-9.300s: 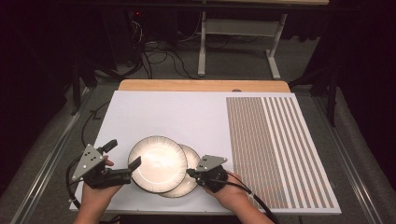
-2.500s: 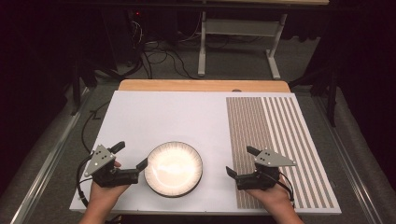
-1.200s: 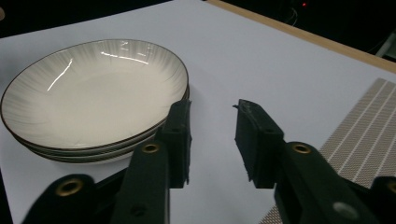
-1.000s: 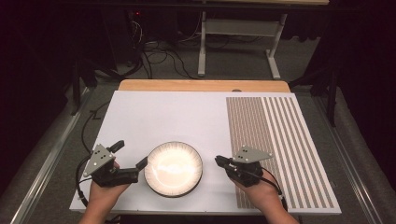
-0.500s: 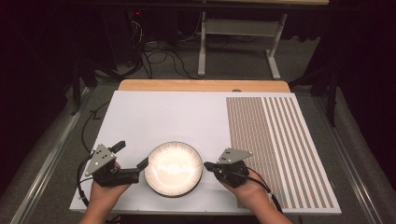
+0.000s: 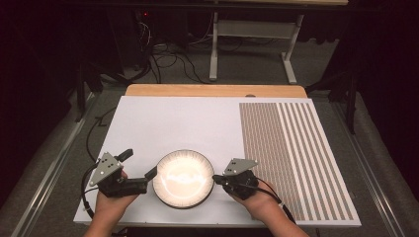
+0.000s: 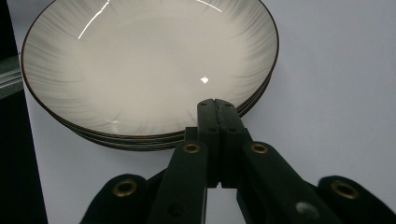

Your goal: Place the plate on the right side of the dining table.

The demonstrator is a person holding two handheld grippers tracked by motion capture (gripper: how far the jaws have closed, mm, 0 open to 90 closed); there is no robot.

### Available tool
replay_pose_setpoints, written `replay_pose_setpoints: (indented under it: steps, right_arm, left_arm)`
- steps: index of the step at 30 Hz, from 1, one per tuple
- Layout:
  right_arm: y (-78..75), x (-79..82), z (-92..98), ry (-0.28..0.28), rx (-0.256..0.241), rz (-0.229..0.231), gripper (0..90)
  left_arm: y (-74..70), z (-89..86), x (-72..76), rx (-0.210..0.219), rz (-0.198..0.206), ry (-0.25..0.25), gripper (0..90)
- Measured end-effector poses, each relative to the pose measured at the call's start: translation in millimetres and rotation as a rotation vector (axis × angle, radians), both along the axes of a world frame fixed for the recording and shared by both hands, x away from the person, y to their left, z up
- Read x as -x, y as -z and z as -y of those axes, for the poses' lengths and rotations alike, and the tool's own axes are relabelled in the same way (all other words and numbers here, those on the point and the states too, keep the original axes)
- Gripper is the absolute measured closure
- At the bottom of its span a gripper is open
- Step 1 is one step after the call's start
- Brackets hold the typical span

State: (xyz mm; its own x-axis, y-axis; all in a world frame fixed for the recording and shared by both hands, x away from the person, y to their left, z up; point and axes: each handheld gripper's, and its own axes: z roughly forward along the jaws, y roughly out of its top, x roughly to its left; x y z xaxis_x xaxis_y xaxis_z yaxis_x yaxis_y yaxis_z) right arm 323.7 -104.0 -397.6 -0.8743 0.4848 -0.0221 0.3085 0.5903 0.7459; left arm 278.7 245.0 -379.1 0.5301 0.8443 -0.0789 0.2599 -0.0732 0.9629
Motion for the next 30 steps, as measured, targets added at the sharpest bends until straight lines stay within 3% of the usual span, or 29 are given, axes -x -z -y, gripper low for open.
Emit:
replay_pose_setpoints:
  steps: [20, 21, 22, 23, 30]
  right_arm:
    - [-1.7, -4.0, -13.4, -0.016, 0.037, -0.013, 90.0]
    - [-1.6, -3.7, -14.9, -0.014, 0.040, -0.014, 90.0]
    - [-1.6, -3.7, -14.9, -0.014, 0.040, -0.014, 90.0]
    - [-1.0, -3.8, -19.6, -0.023, 0.044, -0.014, 90.0]
    - [-0.4, -4.3, -29.6, -0.031, 0.026, -0.014, 90.0]
  left_arm:
    - [-1.6, -3.0, 1.1, 0.007, 0.006, 0.001, 0.3]
    - [-0.3, 3.1, 2.4, 0.100, -0.010, -0.007, 0.3]
    - [-0.3, 3.1, 2.4, 0.100, -0.010, -0.007, 0.3]
    - [-1.4, -4.6, 0.9, 0.009, 0.004, -0.001, 0.3]
    - [-1.8, -10.6, 0.9, 0.023, 0.003, -0.014, 0.3]
